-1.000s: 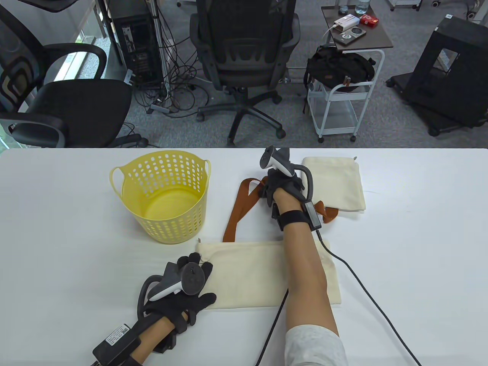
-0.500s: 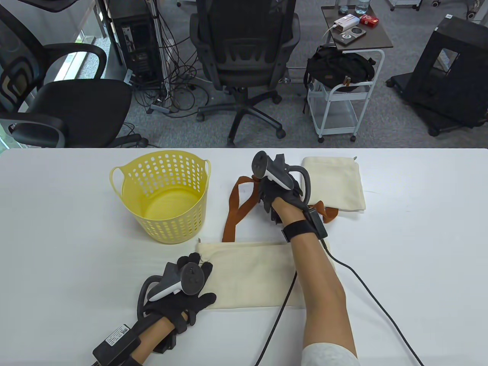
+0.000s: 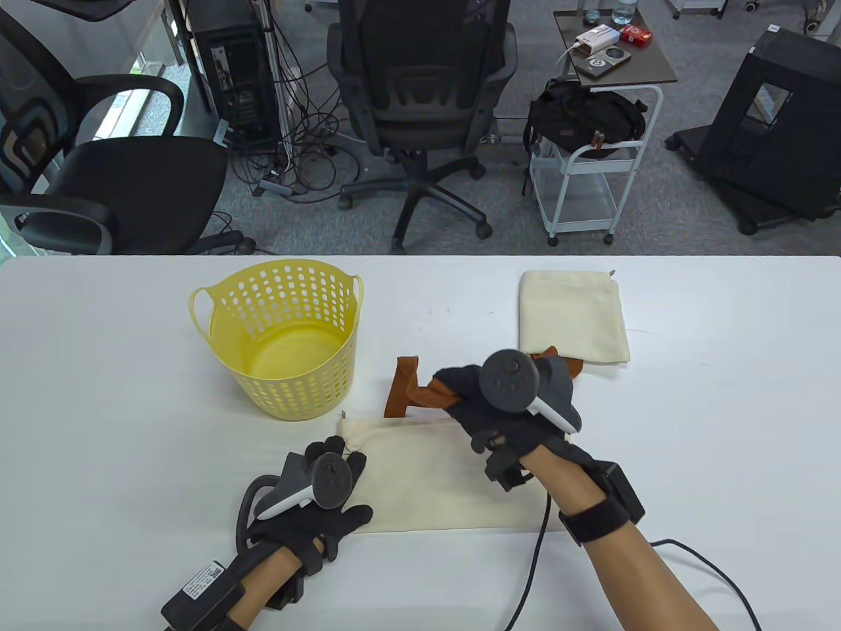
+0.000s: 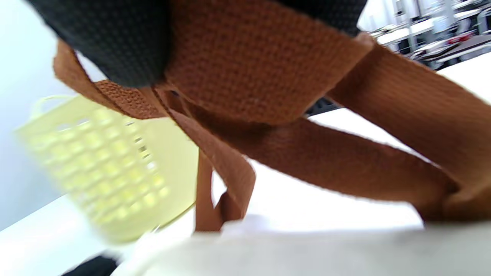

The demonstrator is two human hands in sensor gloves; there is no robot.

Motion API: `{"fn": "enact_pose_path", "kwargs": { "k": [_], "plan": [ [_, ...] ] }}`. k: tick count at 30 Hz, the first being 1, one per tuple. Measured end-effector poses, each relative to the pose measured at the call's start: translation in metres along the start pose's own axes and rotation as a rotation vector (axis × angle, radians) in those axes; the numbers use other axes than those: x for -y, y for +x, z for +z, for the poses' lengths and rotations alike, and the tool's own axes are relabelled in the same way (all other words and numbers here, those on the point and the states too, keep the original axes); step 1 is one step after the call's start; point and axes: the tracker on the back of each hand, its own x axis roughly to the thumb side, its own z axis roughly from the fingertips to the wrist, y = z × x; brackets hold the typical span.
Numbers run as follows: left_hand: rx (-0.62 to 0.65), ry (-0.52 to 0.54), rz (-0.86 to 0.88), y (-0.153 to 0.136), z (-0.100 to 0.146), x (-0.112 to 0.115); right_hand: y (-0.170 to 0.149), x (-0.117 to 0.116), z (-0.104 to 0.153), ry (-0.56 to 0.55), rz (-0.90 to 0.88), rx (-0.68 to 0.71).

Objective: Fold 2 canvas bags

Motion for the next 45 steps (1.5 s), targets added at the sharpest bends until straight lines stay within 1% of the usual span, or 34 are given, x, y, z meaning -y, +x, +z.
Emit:
{"fn": "enact_pose_path", "kwargs": {
  "k": [2,5,7,8,9,14,17,20,23,24,25,26,27,28,29,30,31,33,34,37,39,42,44,45],
  "plan": [
    [-0.001,0.0,0.0,0.0,0.0,0.0,0.007,-0.006,0.024,0.042,-0.005,0.073],
    [-0.001,-0.001,0.0,0.0,0.0,0.0,0.012,-0.019,0.05,0.131,0.005,0.138],
    [0.001,-0.002,-0.005,0.0,0.0,0.001,0.014,-0.035,0.07,0.168,0.069,0.182],
    [0.002,-0.003,-0.004,0.0,0.0,0.002,0.014,-0.04,0.074,0.179,0.096,0.193],
    [0.003,-0.005,-0.002,0.0,0.0,0.002,0.013,-0.05,0.081,0.202,0.145,0.204],
    [0.003,-0.009,-0.002,0.0,0.0,0.002,0.012,-0.089,0.098,0.262,0.349,0.272],
    [0.006,-0.011,-0.002,-0.001,0.0,0.002,0.019,-0.101,0.107,0.275,0.45,0.326],
    [0.005,-0.013,0.002,-0.001,0.0,0.002,0.022,-0.103,0.114,0.325,0.497,0.341],
    [0.003,-0.015,0.001,-0.001,0.001,0.001,0.02,-0.094,0.115,0.324,0.433,0.332],
    [0.003,-0.015,0.002,-0.001,0.001,0.001,0.018,-0.087,0.116,0.324,0.381,0.313],
    [0.003,-0.014,0.001,-0.001,0.001,0.001,0.017,-0.079,0.117,0.3,0.326,0.285],
    [0.003,-0.014,0.002,-0.001,0.001,0.001,0.016,-0.072,0.117,0.252,0.305,0.254],
    [0.004,-0.013,0.003,-0.001,0.001,0.001,0.013,-0.062,0.118,0.178,0.29,0.21],
    [0.004,-0.013,0.003,-0.001,0.001,0.001,0.01,-0.055,0.118,0.149,0.288,0.192],
    [0.003,-0.013,0.004,-0.001,0.001,0.001,0.004,-0.045,0.117,0.093,0.284,0.139],
    [0.003,-0.013,0.004,-0.001,0.001,0.001,0.0,-0.041,0.117,0.058,0.279,0.103],
    [0.003,-0.013,0.005,-0.001,0.001,0.001,-0.01,-0.034,0.116,-0.003,0.271,0.033],
    [0.004,-0.01,0.006,-0.001,0.001,0.001,-0.027,-0.03,0.113,-0.042,0.291,-0.079],
    [0.004,-0.009,0.007,-0.001,0.001,0.001,-0.039,-0.029,0.111,-0.037,0.326,-0.146],
    [0.006,-0.009,0.006,0.0,0.002,0.001,-0.062,-0.031,0.107,-0.003,0.403,-0.269],
    [0.007,-0.001,-0.002,0.001,0.002,0.0,-0.076,-0.034,0.104,0.032,0.418,-0.336],
    [0.009,0.009,-0.003,0.002,0.003,-0.001,-0.09,-0.042,0.101,0.142,0.425,-0.416],
    [0.01,0.015,-0.001,0.001,0.003,-0.002,-0.096,-0.05,0.1,0.25,0.482,-0.48],
    [0.011,0.021,-0.001,0.001,0.004,-0.003,-0.098,-0.053,0.1,0.269,0.492,-0.484]
  ]
}}
